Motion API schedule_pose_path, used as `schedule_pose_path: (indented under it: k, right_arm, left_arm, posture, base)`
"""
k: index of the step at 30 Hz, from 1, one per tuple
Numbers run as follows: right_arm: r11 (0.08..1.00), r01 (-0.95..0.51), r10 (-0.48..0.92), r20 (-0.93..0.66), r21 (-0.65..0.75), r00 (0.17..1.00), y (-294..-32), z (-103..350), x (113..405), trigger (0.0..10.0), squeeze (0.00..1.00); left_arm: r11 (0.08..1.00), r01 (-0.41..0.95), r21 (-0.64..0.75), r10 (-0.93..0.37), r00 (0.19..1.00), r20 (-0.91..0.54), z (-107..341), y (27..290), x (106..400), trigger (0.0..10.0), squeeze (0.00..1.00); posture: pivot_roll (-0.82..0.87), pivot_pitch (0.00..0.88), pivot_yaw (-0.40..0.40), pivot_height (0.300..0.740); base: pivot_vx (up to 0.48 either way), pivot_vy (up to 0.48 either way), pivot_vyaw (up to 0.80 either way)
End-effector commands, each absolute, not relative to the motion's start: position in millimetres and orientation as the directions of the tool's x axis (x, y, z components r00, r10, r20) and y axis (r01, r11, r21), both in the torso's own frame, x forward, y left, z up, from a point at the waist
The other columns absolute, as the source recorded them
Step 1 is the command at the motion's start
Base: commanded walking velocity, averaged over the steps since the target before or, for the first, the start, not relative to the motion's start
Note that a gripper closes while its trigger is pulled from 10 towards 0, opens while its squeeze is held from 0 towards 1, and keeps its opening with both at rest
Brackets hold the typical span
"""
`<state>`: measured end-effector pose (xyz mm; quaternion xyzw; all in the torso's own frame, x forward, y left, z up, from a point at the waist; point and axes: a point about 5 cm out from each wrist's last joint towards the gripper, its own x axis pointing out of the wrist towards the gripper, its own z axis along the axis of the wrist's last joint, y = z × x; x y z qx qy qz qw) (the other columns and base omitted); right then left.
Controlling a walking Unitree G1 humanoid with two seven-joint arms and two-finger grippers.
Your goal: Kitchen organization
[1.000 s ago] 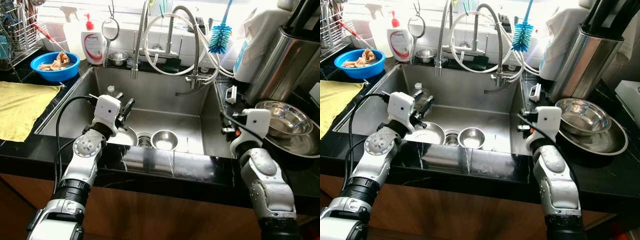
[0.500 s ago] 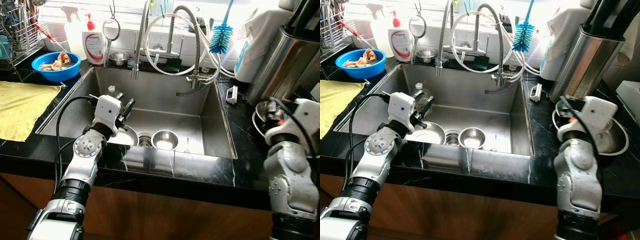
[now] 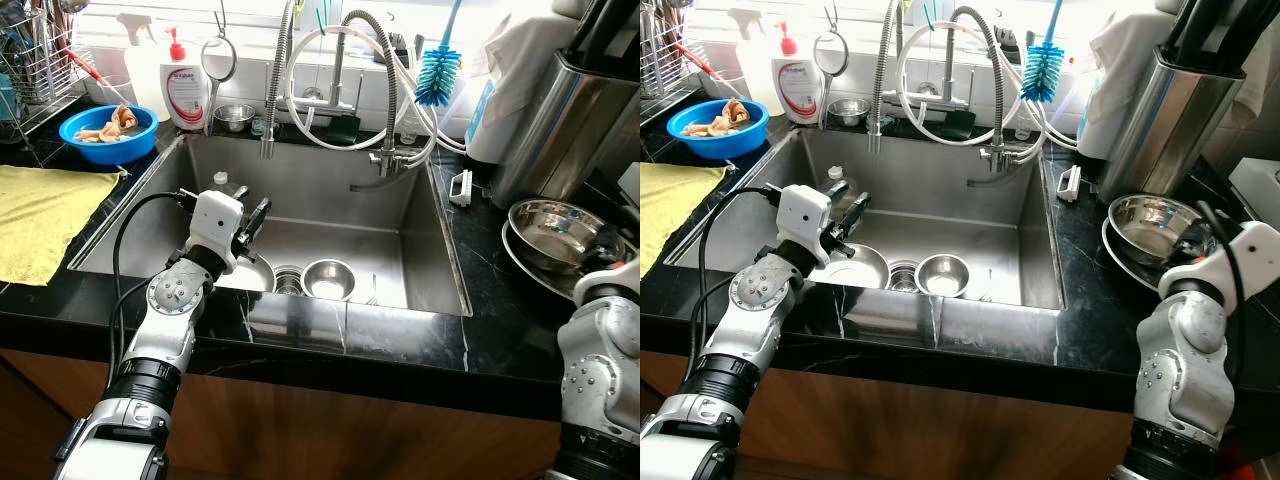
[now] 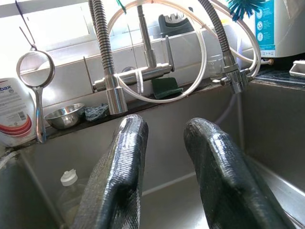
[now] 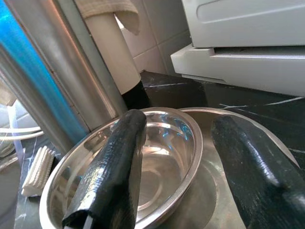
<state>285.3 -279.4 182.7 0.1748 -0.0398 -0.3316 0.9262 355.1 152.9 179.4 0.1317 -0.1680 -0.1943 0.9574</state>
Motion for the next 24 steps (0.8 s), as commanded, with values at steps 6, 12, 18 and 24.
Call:
schedule_pose_path:
  k: [6,12,18,24]
  right_arm:
    - [0.698,0.599,-0.615,-0.100,0.391,0.782,-282.8,184.5,294.8,10.0,0.00]
    - [0.669,0.627,-0.632,-0.138,0.398,0.763,-287.2,180.5,297.0,10.0,0.00]
    - [0.632,0.658,-0.660,-0.160,0.409,0.734,-292.7,177.8,296.0,10.0,0.00]
    - [0.623,0.666,-0.653,-0.196,0.411,0.731,-295.2,173.9,298.7,10.0,0.00]
  left_arm:
    - [0.878,0.341,0.335,-0.432,0.867,0.248,176.6,152.8,356.0,10.0,0.00]
    - [0.880,0.335,0.336,-0.426,0.870,0.247,176.7,154.6,356.2,10.0,0.00]
    - [0.880,0.334,0.338,-0.425,0.871,0.245,177.0,155.9,356.4,10.0,0.00]
    - [0.884,0.332,0.330,-0.420,0.873,0.248,177.5,155.8,357.3,10.0,0.00]
  posture:
    - [0.12,0.000,-0.062,0.740]
    - [0.13,0.000,-0.063,0.740]
    - [0.13,0.000,-0.058,0.740]
    - [0.13,0.000,-0.059,0.740]
  base:
    - [0.000,0.000,0.00]
    - [0.000,0.000,0.00]
    - [0.000,0.000,0.00]
    - [0.000,0.000,0.00]
